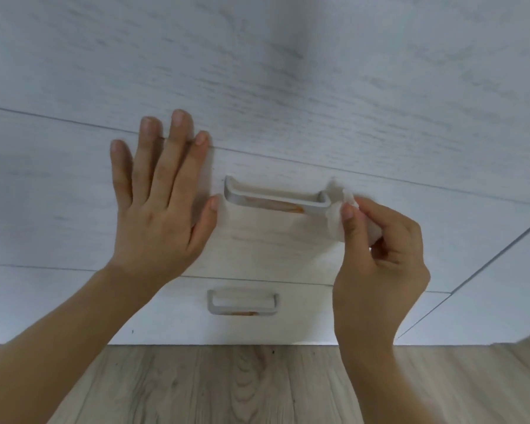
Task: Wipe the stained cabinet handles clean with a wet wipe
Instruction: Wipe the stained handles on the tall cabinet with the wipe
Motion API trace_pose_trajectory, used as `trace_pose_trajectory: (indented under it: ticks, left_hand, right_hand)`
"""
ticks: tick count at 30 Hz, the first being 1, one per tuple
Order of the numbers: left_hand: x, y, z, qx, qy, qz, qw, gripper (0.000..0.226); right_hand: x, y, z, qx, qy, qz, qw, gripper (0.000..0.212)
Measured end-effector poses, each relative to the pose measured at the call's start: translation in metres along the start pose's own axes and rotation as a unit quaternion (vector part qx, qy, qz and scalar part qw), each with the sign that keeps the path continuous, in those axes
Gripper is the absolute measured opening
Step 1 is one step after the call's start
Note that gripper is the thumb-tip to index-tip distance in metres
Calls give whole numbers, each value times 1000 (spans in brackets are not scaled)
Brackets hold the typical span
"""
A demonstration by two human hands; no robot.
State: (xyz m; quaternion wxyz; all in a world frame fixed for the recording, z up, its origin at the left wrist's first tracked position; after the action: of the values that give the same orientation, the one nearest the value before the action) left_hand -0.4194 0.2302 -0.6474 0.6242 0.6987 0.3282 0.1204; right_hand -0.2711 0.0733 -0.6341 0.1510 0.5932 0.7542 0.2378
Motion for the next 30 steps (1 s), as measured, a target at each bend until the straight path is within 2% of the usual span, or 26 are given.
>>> trace_pose_trajectory:
  ticks: [4,8,12,15,19,23,26,30]
  left_hand:
    - [3,-1,1,11,19,14,1000,57]
    - [3,-1,0,17,27,15,999,57]
    - [2,0,-1,17,29,13,999,57]
    - [4,0,1,12,35,17,999,57]
    - [6,-1,2,15,52,19,998,58]
    - [7,-2,1,20,50,19,998,58]
    - [7,-6,2,12,37,0,999,59]
    - [7,-17,6,30,38,-38,998,59]
  right_hand:
    - [13,-1,0,32,43,-23,998,13]
    - [18,-13,-2,19,18,-20,999,20]
    - [18,-9,5,35,42,-25,998,19]
    - [18,-10,1,-2,-1,-15,1000,20]
    - [18,-9,9,31,22,-39,998,20]
    - [8,-20,2,-29,11,-27,999,16]
    - [6,-18,-1,-85,1,-14,996,21]
    - [16,-24,-1,-190,-90,-31,977,30]
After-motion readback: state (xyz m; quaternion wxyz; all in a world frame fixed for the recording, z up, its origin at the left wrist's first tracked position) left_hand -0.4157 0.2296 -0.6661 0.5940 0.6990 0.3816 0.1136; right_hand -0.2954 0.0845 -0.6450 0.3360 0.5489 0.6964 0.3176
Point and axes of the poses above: each hand's wrist, its own y-axis towards the middle knuckle, its own x-axis out of the palm, z = x × y, the point moved 5 cm from there along y, towards the middle knuckle, and after that the axes turned 9 degrees about x, right-handed, at the moved point
